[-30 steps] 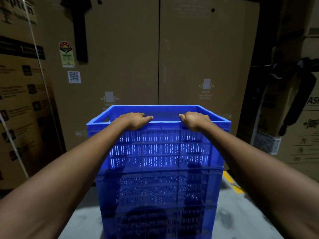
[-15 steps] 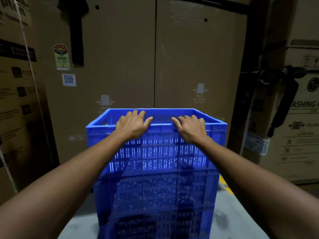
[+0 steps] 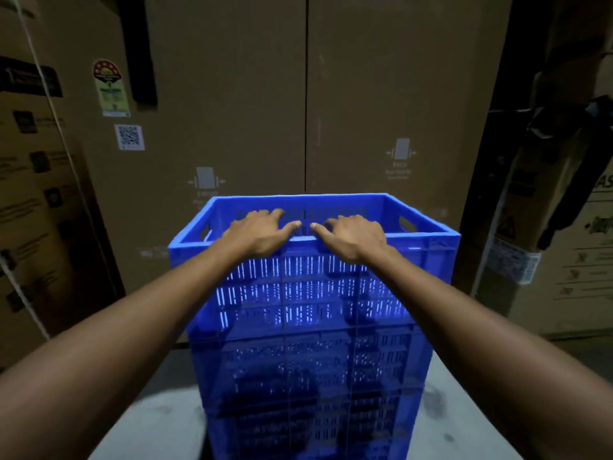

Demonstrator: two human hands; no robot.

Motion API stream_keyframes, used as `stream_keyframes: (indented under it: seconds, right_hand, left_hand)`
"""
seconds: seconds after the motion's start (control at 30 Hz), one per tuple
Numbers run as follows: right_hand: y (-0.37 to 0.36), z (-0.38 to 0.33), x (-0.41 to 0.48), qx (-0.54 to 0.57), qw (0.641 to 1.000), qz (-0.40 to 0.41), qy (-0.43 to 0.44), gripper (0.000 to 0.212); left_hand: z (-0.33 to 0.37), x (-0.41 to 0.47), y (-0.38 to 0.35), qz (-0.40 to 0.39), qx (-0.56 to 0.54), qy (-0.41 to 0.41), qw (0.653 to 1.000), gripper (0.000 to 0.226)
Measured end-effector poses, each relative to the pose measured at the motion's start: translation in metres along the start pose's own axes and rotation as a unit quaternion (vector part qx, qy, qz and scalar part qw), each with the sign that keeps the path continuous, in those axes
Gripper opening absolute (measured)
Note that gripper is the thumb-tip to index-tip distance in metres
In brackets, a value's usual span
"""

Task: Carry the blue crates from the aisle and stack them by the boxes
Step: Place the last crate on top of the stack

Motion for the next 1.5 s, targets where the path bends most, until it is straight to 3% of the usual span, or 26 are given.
stream_keyframes:
  seconds: [0.17, 0.3, 0.47, 0.6, 0.83, 0.93, 1.1, 1.3, 1.5]
  right_hand:
    - [0.007, -0.005, 0.005, 0.03, 0.99, -0.134, -0.023, 0.069]
    - [0.015, -0.044, 0.014, 0.055, 0.979, -0.197, 0.013, 0.066]
    - [0.021, -0.1, 0.02, 0.09, 0.969, -0.224, 0.047, 0.063]
    - [0.01, -0.13, 0.016, 0.072, 0.966, -0.245, 0.048, 0.062]
    - [-0.01, -0.137, 0.012, 0.031, 0.98, -0.194, 0.038, 0.061]
    - [-0.008, -0.137, 0.015, 0.038, 0.978, -0.2, 0.048, 0.061]
    - [0.009, -0.109, 0.012, 0.072, 0.963, -0.26, 0.02, 0.066]
    - [0.019, -0.015, 0.004, 0.02, 0.964, -0.259, -0.056, 0.069]
    - [0.022, 0.02, 0.002, 0.014, 0.965, -0.254, -0.064, 0.057]
  left_hand:
    - [0.005, -0.004, 0.006, -0.13, -0.028, 0.025, 0.991, 0.083]
    - [0.001, -0.015, 0.028, -0.144, 0.004, 0.016, 0.989, 0.071]
    - [-0.043, -0.028, 0.052, -0.086, 0.041, 0.048, 0.994, 0.06]
    - [-0.063, -0.044, 0.045, -0.117, 0.01, 0.1, 0.988, 0.061]
    - [-0.071, -0.04, 0.024, -0.098, 0.014, 0.116, 0.988, 0.062]
    - [-0.07, -0.04, 0.03, -0.128, 0.018, 0.113, 0.985, 0.062]
    - [-0.033, -0.039, 0.038, -0.182, 0.006, 0.077, 0.98, 0.061]
    - [0.049, -0.021, 0.017, -0.2, -0.026, 0.026, 0.979, 0.064]
    - [0.097, 0.0, 0.006, -0.237, -0.054, 0.03, 0.97, 0.062]
Point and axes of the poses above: each hand's wrist, its own x-axis towards the middle knuckle, its own y-axis out of the back of the hand, z = x × y, the point moved 1 cm from there along x, towards the middle knuckle, and after that the axes turned 2 degrees about z, right-handed, at the moved point
